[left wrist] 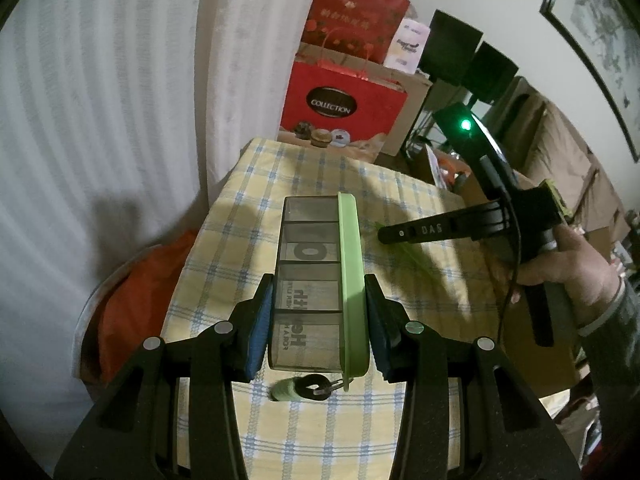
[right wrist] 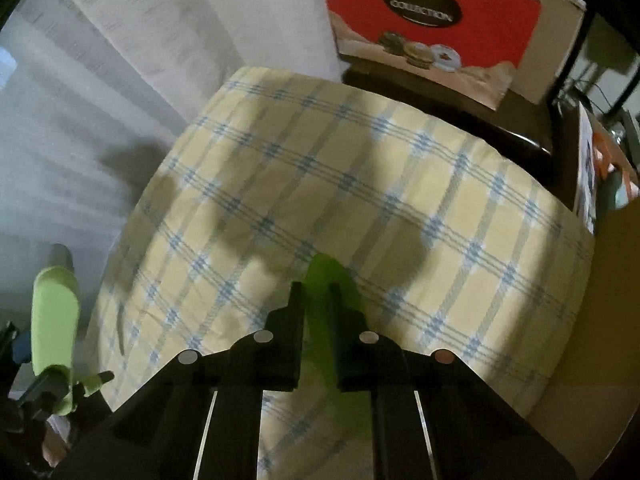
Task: Organize objects
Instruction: 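Grasp the green leaf-shaped object with the right gripper while the left gripper holds the case, then carry the case and the green leaf object over the cardboard box with both grippers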
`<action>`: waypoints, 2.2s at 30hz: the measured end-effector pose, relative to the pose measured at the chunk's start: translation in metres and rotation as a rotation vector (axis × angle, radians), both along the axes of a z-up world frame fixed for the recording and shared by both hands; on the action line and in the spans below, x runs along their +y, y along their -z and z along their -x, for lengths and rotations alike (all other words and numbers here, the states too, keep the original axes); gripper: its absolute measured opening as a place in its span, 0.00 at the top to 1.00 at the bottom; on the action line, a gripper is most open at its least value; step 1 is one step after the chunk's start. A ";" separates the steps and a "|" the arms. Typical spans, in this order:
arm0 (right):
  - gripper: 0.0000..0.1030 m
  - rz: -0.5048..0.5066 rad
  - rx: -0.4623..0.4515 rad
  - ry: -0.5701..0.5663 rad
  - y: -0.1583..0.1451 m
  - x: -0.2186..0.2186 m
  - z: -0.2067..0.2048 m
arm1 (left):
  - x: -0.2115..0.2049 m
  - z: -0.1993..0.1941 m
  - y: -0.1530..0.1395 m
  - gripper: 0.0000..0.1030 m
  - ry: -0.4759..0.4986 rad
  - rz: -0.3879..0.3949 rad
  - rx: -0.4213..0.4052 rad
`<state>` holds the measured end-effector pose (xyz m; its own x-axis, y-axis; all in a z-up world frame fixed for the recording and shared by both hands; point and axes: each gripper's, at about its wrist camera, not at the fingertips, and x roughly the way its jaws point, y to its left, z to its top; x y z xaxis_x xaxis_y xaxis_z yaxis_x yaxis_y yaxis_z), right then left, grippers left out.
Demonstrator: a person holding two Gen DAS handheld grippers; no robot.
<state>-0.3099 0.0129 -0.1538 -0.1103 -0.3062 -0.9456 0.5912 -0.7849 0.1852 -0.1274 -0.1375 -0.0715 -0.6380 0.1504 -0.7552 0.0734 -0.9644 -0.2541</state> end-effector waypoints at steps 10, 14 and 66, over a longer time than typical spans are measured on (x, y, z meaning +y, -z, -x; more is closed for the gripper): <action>0.91 0.022 0.045 0.160 -0.019 0.040 0.016 | 0.010 0.000 -0.001 0.61 0.012 -0.001 0.001; 0.84 0.019 0.016 0.182 -0.020 0.047 0.015 | 0.013 0.000 -0.001 0.61 0.017 -0.002 0.000; 0.68 0.079 0.574 0.316 -0.133 0.115 -0.112 | 0.095 0.027 -0.054 0.62 0.003 0.101 0.071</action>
